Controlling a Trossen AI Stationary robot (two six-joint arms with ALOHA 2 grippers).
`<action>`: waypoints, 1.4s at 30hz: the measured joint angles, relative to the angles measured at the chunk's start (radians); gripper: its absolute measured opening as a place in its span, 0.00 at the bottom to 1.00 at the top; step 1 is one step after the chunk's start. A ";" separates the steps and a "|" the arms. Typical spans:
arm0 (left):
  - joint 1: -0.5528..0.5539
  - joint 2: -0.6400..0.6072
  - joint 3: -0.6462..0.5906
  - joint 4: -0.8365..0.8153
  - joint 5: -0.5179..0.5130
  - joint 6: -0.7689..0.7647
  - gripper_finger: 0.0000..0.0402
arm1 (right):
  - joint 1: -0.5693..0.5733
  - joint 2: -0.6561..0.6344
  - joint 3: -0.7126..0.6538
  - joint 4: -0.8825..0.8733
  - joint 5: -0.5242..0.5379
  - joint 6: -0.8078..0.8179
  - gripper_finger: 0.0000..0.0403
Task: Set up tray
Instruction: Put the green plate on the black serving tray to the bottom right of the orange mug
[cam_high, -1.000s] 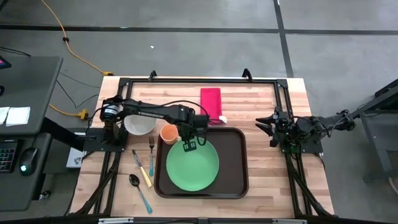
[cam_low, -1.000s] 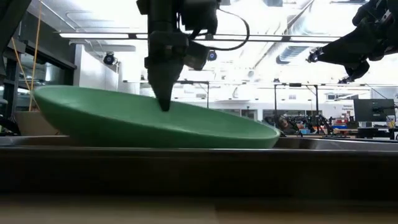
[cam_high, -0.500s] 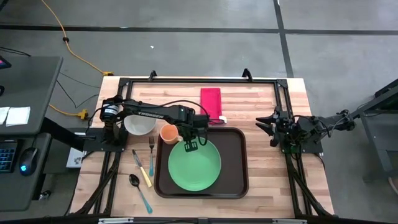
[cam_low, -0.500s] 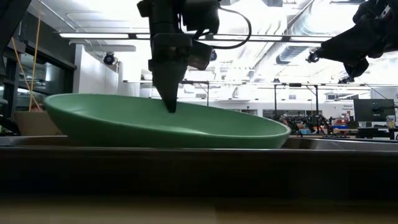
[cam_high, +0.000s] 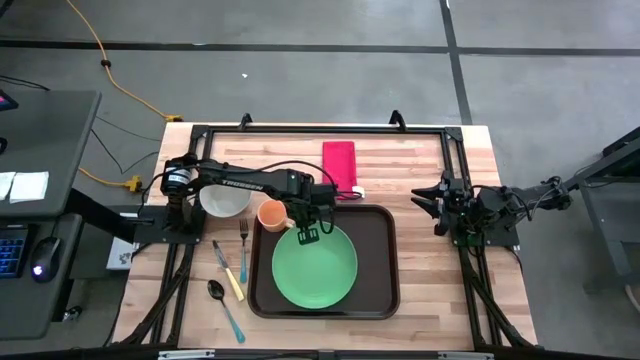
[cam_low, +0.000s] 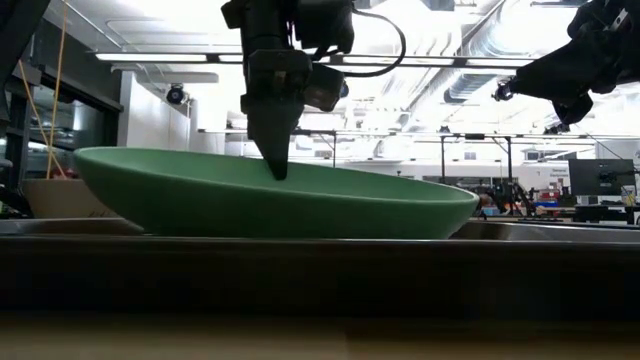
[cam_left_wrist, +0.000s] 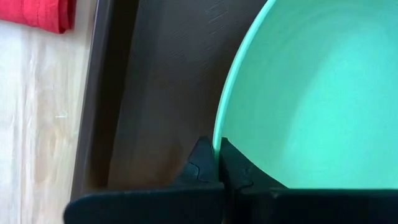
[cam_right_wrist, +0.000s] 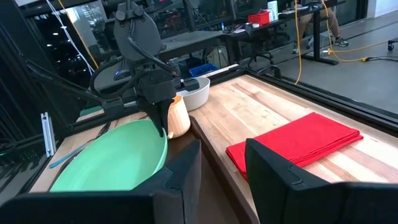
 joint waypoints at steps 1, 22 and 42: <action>0.000 0.000 0.000 0.000 0.000 0.000 0.03 | 0.000 0.000 0.000 0.000 0.000 0.000 0.26; 0.000 0.048 -0.002 0.017 0.005 -0.005 0.03 | 0.000 0.000 0.000 0.000 0.000 -0.001 0.26; -0.008 0.067 0.000 0.023 0.027 0.018 0.03 | 0.000 0.000 0.000 0.000 0.000 -0.004 0.26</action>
